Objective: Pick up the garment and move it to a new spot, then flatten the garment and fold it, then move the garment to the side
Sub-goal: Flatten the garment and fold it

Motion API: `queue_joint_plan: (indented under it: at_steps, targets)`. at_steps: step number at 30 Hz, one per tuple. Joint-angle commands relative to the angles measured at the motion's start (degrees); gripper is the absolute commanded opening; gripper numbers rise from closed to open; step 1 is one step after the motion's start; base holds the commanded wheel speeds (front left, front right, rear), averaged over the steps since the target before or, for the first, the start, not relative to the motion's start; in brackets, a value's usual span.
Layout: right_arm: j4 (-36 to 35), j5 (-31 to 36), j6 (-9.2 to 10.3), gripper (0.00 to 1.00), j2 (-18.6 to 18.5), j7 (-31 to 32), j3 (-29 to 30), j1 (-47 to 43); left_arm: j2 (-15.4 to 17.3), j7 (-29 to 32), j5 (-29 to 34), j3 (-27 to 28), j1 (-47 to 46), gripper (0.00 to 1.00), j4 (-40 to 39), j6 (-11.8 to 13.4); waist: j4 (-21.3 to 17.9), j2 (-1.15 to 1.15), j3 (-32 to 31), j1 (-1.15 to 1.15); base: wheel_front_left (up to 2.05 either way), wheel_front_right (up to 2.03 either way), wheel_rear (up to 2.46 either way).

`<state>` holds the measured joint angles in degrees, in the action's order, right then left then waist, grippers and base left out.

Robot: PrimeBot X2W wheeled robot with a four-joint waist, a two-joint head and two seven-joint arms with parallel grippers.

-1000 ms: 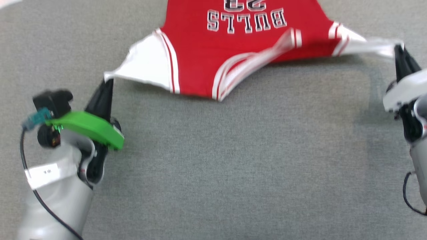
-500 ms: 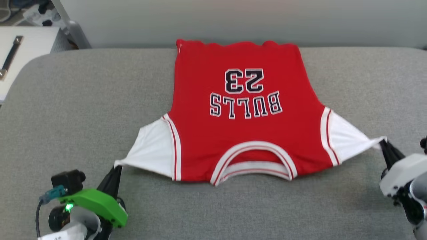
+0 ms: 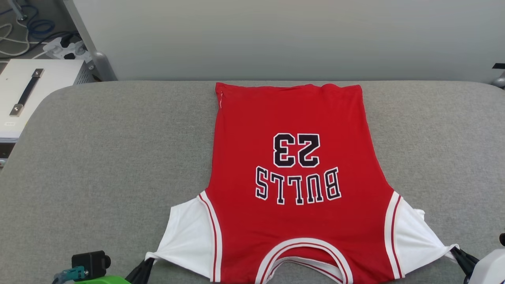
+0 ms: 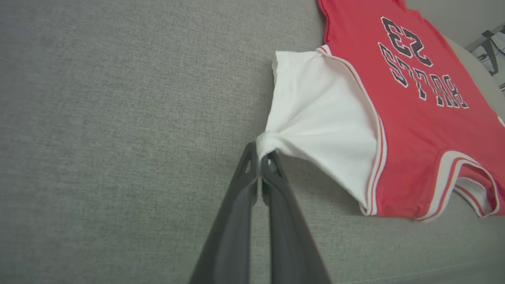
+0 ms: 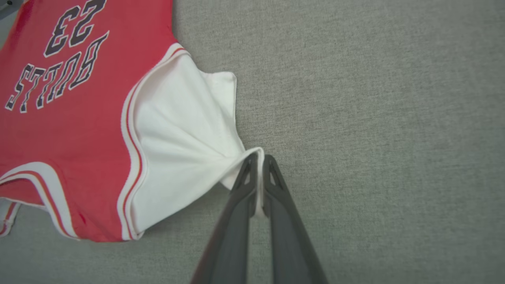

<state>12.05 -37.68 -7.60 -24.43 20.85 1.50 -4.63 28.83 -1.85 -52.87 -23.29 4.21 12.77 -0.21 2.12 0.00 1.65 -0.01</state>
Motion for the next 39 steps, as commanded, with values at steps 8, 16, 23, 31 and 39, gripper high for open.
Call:
queue_joint_plan:
  at_steps: [8,16,23,31,39]
  targets:
    - [-7.55,2.80,0.11,0.31,1.94,7.94,5.07,-3.43,1.15,2.79,-0.29,-0.98,1.12,0.00,-6.73,1.52,1.11,0.00,2.16,0.01,0.00,0.00,0.00]
    - [-15.47,2.03,0.11,1.00,0.20,19.23,6.82,3.87,2.37,8.38,1.64,-3.95,-0.62,0.00,-15.30,3.63,3.47,0.00,8.33,0.01,0.00,0.00,0.00]
    - [-18.52,2.55,0.11,1.00,-0.38,38.17,8.73,22.02,3.07,14.12,2.20,-6.04,-3.68,0.00,-24.69,4.91,8.17,0.00,17.60,0.01,0.00,0.00,0.00]
    - [-10.77,12.26,0.11,1.00,0.95,54.78,11.19,46.94,1.48,14.54,3.82,-7.12,-6.98,0.00,-29.88,5.44,14.76,0.00,26.81,0.01,0.00,0.00,0.00]
    - [-0.32,24.58,0.11,1.00,-0.38,57.82,13.61,60.76,-1.50,13.46,4.61,-9.34,-9.72,0.00,-30.39,3.65,20.27,0.00,32.09,0.01,0.00,0.00,0.00]
